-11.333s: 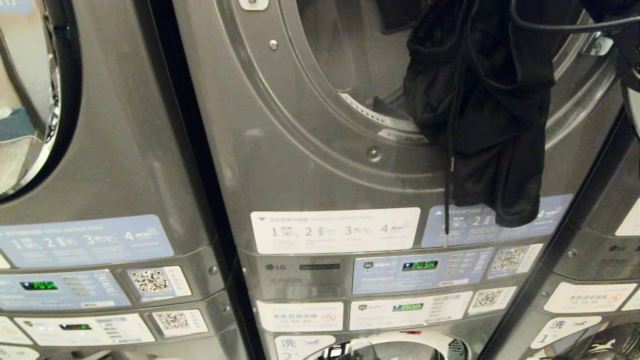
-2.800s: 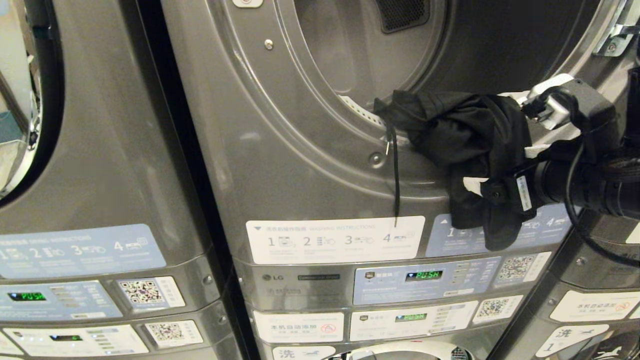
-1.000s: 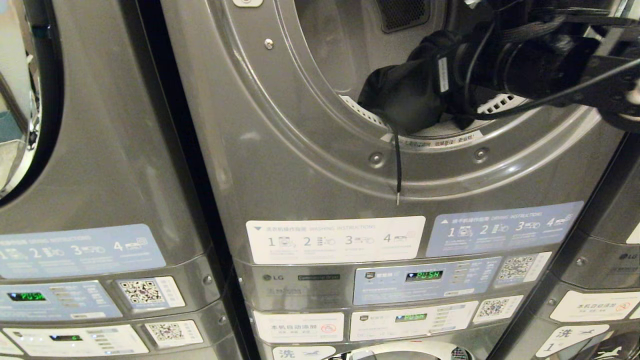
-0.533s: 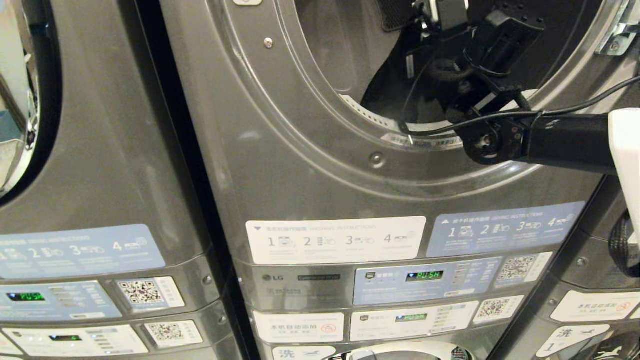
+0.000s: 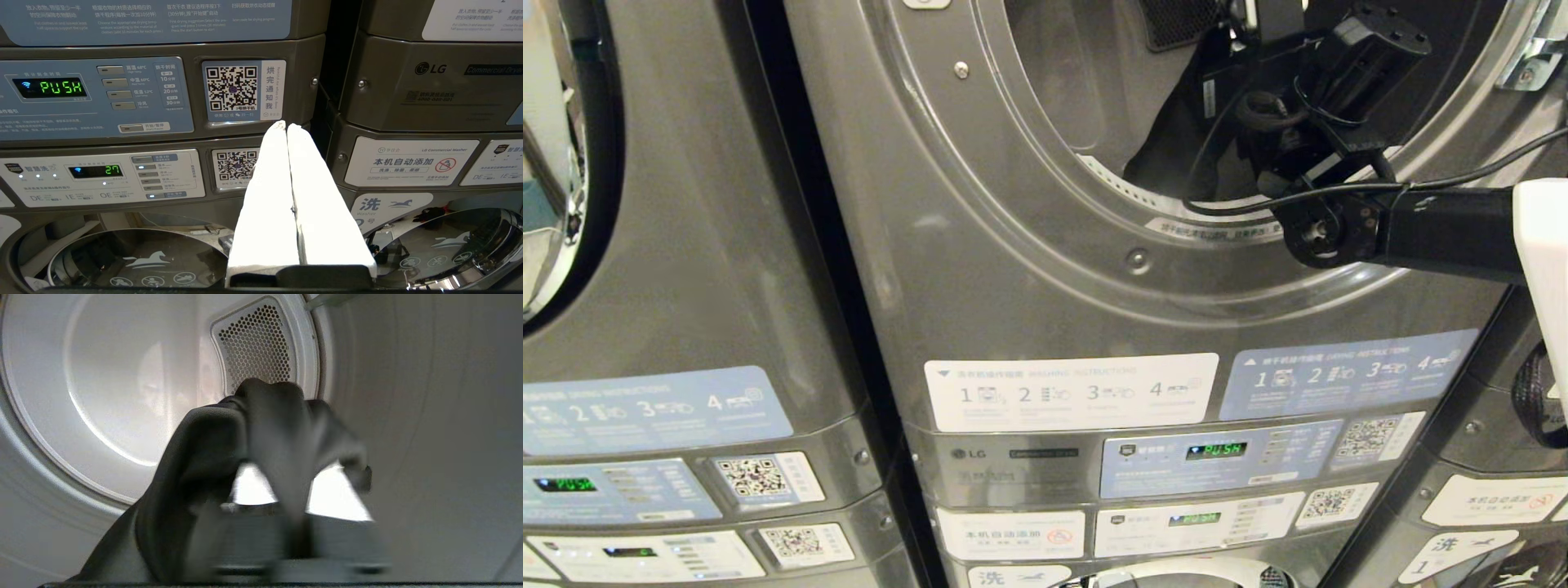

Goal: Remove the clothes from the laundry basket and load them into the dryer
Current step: Put the clothes in the dryer

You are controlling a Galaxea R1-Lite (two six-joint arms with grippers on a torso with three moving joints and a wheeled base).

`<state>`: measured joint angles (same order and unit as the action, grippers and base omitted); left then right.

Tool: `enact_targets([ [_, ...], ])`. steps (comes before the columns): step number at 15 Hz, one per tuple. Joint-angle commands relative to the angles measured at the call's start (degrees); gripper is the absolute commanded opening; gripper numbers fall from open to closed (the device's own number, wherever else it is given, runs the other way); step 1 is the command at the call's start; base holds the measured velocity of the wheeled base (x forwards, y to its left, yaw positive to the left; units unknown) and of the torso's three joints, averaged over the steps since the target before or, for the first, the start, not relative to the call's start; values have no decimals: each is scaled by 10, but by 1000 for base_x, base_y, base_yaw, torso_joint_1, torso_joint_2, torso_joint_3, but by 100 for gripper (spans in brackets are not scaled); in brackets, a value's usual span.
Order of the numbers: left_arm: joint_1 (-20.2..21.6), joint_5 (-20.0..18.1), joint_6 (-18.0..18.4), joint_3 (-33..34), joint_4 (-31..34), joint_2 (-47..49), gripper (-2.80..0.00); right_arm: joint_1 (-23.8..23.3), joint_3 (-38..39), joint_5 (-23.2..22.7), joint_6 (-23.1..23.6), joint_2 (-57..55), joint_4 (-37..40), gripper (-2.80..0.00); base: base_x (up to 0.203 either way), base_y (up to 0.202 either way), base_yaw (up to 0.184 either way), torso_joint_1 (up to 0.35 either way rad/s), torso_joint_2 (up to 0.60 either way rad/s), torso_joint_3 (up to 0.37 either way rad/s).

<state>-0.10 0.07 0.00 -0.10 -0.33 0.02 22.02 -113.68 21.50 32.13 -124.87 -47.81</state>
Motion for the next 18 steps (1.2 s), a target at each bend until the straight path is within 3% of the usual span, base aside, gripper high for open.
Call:
enact_targets([
  [1, 0, 0, 0, 0, 0, 0, -280, 1, 0, -2, 0, 3, -1, 0, 0, 0, 0, 0, 0, 0],
  [5, 0, 0, 0, 0, 0, 0, -280, 2, 0, -9, 3, 21, 63, 0, 0, 0, 0, 0, 0, 0],
  [8, 0, 0, 0, 0, 0, 0, -280, 12, 0, -26, -28, 80, 191, 0, 0, 0, 0, 0, 0, 0],
  [10, 0, 0, 0, 0, 0, 0, -280, 28, 1, -28, -94, 135, 348, 0, 0, 0, 0, 0, 0, 0],
  [13, 0, 0, 0, 0, 0, 0, -280, 44, 7, -51, -232, 209, 594, 0, 0, 0, 0, 0, 0, 0],
  [14, 0, 0, 0, 0, 0, 0, -280, 47, 12, -64, -280, 229, 644, 0, 0, 0, 0, 0, 0, 0],
  [16, 0, 0, 0, 0, 0, 0, -280, 43, 14, -73, -344, 240, 712, 0, 0, 0, 0, 0, 0, 0],
  [18, 0, 0, 0, 0, 0, 0, -280, 32, 11, -75, -360, 229, 679, 0, 0, 0, 0, 0, 0, 0],
])
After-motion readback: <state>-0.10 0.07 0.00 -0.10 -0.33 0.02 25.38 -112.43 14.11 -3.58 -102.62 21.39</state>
